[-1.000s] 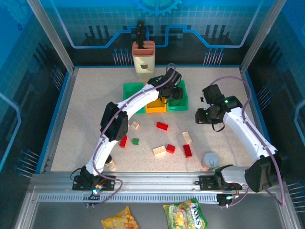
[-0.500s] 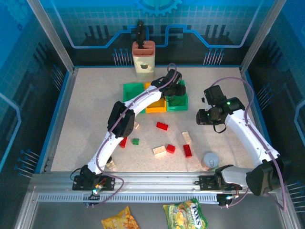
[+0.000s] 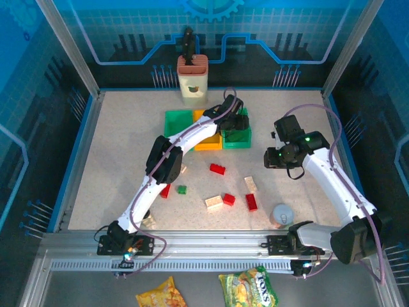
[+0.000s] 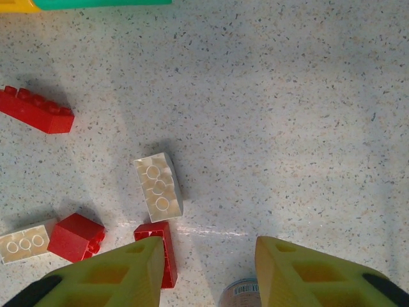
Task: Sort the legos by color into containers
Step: Place the lego in the container.
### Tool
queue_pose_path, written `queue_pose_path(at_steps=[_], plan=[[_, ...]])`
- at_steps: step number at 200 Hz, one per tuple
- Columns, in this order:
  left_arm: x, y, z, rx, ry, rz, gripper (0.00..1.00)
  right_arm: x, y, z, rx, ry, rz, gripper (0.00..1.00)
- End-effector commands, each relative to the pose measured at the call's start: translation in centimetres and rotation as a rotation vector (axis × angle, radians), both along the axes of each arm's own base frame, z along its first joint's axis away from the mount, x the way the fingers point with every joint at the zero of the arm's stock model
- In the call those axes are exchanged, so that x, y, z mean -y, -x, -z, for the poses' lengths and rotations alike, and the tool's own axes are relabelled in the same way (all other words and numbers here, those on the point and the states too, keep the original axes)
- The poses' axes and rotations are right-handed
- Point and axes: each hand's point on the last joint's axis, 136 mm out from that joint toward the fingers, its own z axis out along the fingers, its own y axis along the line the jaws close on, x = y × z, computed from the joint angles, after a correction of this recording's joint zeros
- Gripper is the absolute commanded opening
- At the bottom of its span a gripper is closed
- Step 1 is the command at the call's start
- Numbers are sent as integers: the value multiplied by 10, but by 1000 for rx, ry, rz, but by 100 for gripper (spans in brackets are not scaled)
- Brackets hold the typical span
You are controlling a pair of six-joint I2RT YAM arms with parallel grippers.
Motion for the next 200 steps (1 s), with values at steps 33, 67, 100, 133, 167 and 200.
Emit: queue_pose_path(at_steps=[33, 67, 100, 133, 167, 200], plan=[[3, -5, -57, 69, 75, 9, 60, 4, 5, -7, 5, -2, 12, 43], [2, -1, -73, 74, 89, 20, 60, 2, 4, -5, 2, -9, 10, 43], [-1, 6, -87, 73, 92, 30, 60, -1, 2, -2, -2, -16, 8, 43], [-4, 17, -99, 61, 87, 48, 59, -5, 1, 2, -5, -25, 3, 43], [-13, 35, -107, 32, 62, 75, 58, -12, -4, 6, -7, -36, -1, 43], [-34, 60, -106, -6, -1, 92, 57, -21, -10, 8, -5, -46, -11, 43]])
